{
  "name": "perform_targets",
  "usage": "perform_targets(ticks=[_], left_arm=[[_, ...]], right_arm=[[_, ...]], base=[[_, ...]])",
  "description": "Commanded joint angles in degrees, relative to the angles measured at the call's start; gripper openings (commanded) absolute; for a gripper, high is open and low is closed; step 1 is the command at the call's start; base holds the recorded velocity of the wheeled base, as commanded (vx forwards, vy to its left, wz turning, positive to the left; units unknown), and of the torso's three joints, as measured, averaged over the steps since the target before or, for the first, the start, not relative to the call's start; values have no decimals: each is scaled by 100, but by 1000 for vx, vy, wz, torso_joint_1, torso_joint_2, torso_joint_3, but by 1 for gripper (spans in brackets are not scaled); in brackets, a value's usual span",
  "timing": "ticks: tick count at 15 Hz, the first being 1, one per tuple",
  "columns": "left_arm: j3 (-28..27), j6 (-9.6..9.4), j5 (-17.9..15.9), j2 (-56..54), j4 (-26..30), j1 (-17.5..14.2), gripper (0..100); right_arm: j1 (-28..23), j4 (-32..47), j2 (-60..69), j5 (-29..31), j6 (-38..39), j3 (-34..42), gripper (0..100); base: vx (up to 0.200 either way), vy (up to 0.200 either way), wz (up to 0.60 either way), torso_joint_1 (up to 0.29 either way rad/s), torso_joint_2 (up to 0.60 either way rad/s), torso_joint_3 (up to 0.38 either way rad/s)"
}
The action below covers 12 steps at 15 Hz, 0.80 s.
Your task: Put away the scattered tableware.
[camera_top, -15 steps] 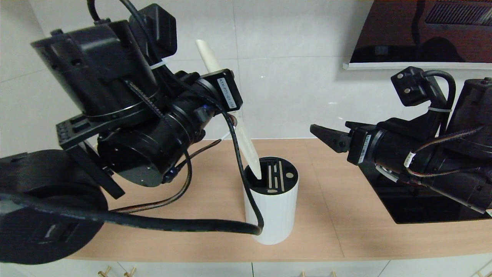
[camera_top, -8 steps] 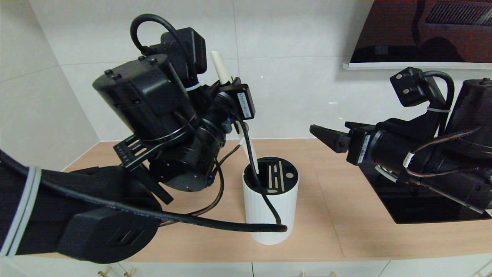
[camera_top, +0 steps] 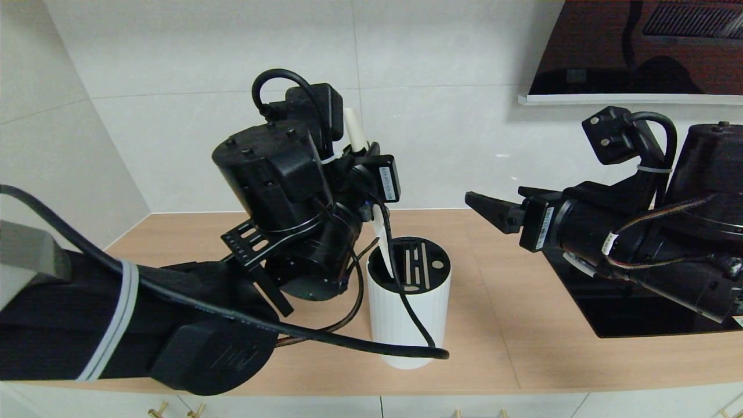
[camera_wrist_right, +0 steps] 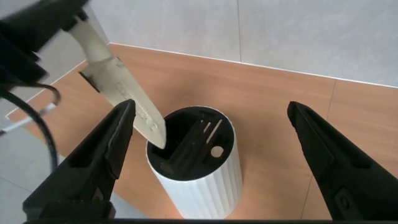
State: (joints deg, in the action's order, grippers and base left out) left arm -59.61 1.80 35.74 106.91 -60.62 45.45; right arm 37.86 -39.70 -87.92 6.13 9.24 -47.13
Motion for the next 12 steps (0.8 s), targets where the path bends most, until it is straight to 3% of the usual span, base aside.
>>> perform_targets(ticks=[1,12], left_arm=[[2,-5,-6,190,-108,-1,0],[125,4,12,875,-292,61,0]], right_arm=[[2,-2,-24,2,-1,2,100],[2,-2,-68,2,-1,2,100]], base=[[0,0,0,0,0,0],[0,0,0,0,0,0]])
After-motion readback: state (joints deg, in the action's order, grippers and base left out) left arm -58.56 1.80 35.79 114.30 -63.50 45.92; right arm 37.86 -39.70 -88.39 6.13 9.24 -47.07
